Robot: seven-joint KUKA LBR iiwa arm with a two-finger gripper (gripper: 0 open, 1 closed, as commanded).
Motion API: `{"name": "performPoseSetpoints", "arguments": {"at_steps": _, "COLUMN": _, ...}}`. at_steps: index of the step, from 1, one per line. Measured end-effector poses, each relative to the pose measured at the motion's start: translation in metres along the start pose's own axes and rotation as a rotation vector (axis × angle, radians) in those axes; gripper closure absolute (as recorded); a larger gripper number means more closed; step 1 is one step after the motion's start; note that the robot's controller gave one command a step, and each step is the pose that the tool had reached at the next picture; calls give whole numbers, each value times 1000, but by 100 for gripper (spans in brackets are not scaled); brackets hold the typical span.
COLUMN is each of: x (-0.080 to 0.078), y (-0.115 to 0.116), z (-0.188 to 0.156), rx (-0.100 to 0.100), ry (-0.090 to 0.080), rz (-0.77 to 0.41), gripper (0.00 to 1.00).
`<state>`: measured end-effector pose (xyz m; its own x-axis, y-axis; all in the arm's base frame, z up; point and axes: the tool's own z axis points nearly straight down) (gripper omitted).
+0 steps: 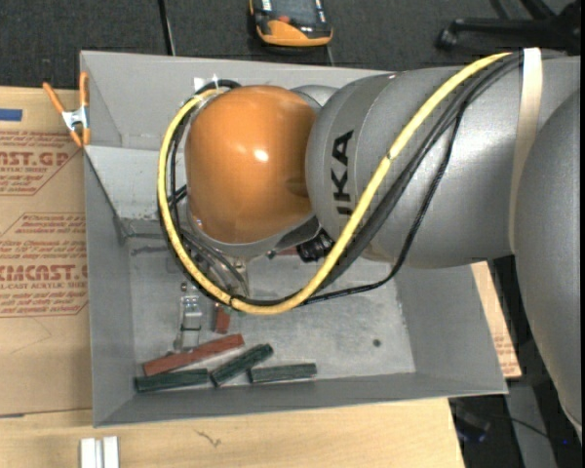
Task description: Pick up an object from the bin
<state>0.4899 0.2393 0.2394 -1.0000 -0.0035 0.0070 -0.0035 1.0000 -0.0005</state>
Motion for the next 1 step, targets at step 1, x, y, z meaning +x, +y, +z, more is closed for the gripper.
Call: {"name": "performPoseSetpoints", "arguments": {"at_steps": 1, "x": -2, "y": -2, "z": -4, "rx": -2, "ry": -8, "rz": 3, "gripper": 0}}
